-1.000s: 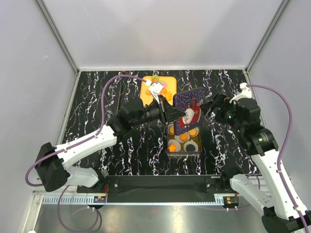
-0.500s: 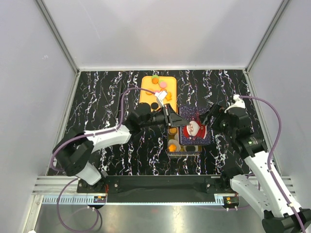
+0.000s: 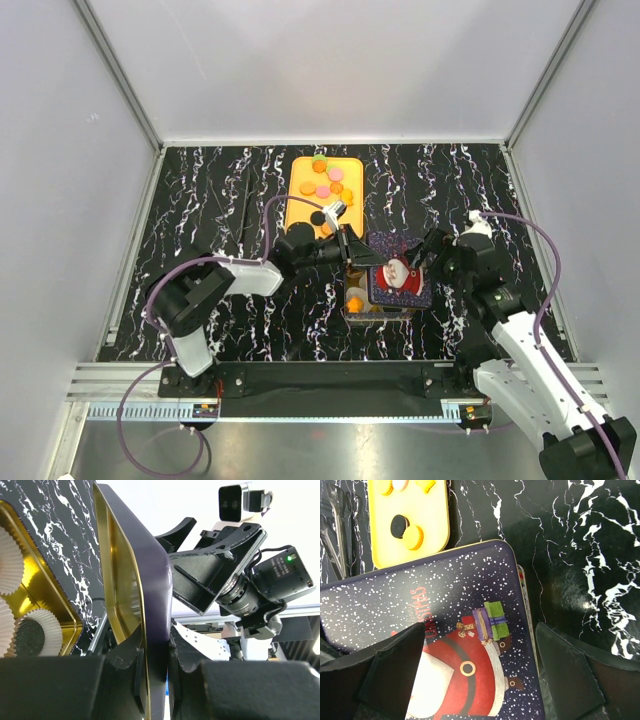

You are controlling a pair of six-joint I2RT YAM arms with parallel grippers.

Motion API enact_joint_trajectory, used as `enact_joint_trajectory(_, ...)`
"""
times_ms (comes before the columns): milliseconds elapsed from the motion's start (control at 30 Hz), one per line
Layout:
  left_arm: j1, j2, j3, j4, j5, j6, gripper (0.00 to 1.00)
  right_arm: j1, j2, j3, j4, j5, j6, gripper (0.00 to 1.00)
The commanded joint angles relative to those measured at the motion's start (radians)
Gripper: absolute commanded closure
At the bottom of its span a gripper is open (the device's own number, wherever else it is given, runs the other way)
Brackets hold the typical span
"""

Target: Pack the cookies

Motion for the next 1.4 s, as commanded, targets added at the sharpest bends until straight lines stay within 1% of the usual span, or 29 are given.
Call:
enact_joint_trajectory(0, 0.020, 0.023, -0.018, 0.165, 0.027, -0.027, 1.00, 0.001, -0.014, -0.047, 0.121, -0.008, 0.019, 0.00)
enact_joint_trajectory(267, 0.055, 0.078, -0.045, 0.214, 0.056, -0.039, 1.00, 0.003, -0.023, -0.152, 0.257, -0.039, 0.048, 0.00)
enact_joint_trajectory(500, 0.075, 0.127, -0.073, 0.277, 0.079, -0.069, 0.99, 0.003, 0.009, -0.215, 0.351, -0.077, 0.071, 0.00)
enact_joint_trajectory(667, 0.081, 0.157, -0.085, 0.320, 0.091, -0.099, 0.99, 0.001, 0.012, -0.241, 0.382, -0.087, 0.074, 0.00)
enact_joint_trajectory(1000, 0.101, 0.181, -0.104, 0.337, 0.096, -0.102, 0.97, 0.003, 0.020, -0.271, 0.409, -0.097, 0.081, 0.00)
enact_joint_trajectory(1367, 0.121, 0.240, -0.122, 0.411, 0.093, -0.126, 0.91, 0.003, 0.047, -0.285, 0.425, -0.099, 0.065, 0.00)
